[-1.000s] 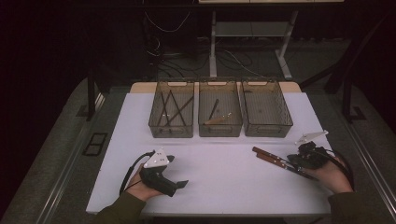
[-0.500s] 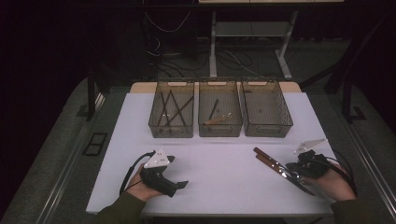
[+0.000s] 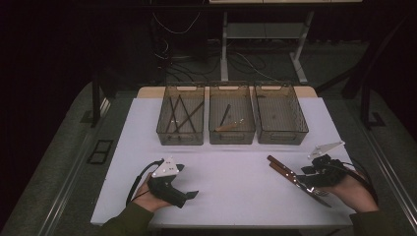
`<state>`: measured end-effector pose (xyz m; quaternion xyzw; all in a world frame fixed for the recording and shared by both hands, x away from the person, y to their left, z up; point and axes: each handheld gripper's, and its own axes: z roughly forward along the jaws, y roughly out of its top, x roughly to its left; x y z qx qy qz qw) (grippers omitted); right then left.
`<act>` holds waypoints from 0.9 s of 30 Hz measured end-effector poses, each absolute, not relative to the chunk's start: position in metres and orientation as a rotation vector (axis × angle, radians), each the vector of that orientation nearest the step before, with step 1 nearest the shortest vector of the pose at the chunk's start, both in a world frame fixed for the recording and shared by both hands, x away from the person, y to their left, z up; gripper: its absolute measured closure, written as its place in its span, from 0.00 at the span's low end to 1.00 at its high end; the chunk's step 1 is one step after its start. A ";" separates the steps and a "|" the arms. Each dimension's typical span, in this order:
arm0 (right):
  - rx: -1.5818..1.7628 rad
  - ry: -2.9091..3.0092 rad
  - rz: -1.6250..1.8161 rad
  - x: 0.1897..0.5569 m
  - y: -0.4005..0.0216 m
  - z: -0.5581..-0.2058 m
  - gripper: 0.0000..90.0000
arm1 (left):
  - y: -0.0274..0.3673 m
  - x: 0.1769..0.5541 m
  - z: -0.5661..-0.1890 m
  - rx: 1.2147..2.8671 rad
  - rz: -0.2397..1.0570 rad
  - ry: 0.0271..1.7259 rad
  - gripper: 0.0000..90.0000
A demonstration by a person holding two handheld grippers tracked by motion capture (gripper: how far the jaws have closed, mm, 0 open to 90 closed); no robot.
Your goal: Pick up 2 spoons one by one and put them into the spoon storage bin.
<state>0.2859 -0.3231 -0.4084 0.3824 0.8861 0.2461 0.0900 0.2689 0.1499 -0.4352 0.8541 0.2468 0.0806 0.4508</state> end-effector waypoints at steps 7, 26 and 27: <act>1.053 2.705 0.582 0.294 -0.303 -0.410 0.69 | 0.150 0.269 -0.435 2.112 0.199 0.609 0.00; 1.037 2.824 0.391 0.300 -0.281 -0.421 0.80 | 0.148 0.268 -0.436 2.115 0.195 0.607 0.00; 1.038 2.824 0.383 0.300 -0.280 -0.421 0.80 | 0.148 0.268 -0.436 2.116 0.194 0.606 0.00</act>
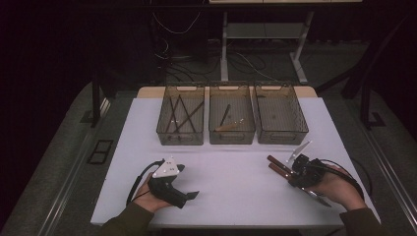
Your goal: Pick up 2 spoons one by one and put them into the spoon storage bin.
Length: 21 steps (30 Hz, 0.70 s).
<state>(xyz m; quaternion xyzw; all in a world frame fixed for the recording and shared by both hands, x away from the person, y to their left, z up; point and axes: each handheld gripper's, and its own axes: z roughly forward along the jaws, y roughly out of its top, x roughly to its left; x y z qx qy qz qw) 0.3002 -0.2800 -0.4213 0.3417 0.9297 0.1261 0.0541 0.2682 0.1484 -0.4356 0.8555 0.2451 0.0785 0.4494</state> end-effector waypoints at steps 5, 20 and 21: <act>1.040 2.840 0.340 0.303 -0.278 -0.421 0.80 | 0.148 0.268 -0.436 2.117 0.193 0.606 0.00; 1.059 2.870 0.271 0.308 -0.271 -0.420 0.86 | 0.148 0.268 -0.436 2.120 0.191 0.603 0.00; 1.060 2.866 0.279 0.308 -0.272 -0.420 0.86 | 0.148 0.268 -0.436 2.121 0.191 0.603 0.00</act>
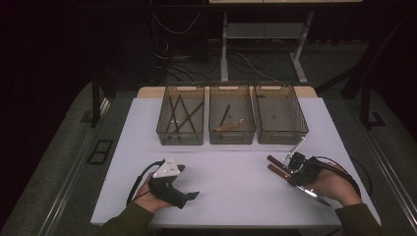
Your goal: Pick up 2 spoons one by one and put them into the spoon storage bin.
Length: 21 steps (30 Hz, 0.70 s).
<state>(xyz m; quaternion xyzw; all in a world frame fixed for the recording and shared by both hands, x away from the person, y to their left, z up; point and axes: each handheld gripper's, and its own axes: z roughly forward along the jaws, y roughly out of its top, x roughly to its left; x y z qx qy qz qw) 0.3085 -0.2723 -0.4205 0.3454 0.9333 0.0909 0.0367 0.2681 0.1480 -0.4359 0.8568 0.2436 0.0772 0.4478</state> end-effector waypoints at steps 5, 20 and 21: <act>1.091 2.864 0.325 0.309 -0.277 -0.420 0.86 | 0.148 0.268 -0.436 2.119 0.189 0.602 0.00; 1.155 2.830 0.503 0.307 -0.292 -0.412 0.86 | 0.149 0.268 -0.436 2.115 0.189 0.603 0.00; 1.165 2.825 0.517 0.307 -0.293 -0.411 0.86 | 0.148 0.268 -0.436 2.113 0.188 0.604 0.00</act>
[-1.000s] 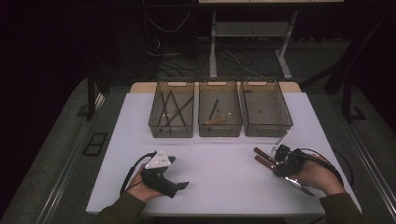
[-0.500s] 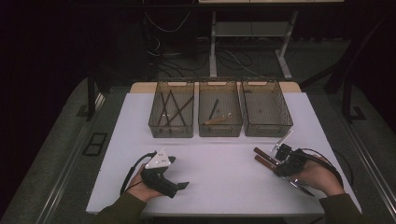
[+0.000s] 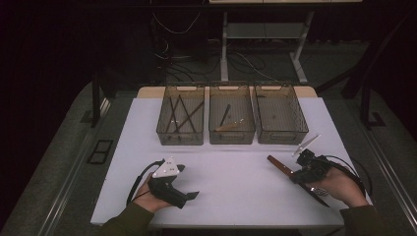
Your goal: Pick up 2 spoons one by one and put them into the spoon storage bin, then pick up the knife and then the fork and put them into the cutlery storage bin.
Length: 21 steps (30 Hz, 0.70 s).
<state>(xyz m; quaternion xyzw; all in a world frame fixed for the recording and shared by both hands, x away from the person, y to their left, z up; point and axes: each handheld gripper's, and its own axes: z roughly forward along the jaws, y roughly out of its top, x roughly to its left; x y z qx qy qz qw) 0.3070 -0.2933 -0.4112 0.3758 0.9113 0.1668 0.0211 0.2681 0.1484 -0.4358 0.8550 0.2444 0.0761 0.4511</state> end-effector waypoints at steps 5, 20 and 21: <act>1.194 2.793 0.606 0.308 -0.299 -0.407 0.86 | 0.148 0.269 -0.436 2.112 0.187 0.602 0.00; 1.214 2.662 0.884 0.307 -0.311 -0.379 0.86 | 0.150 0.267 -0.436 2.108 0.183 0.602 0.00; 1.213 2.647 0.909 0.308 -0.311 -0.376 0.86 | 0.150 0.267 -0.436 2.107 0.183 0.602 0.00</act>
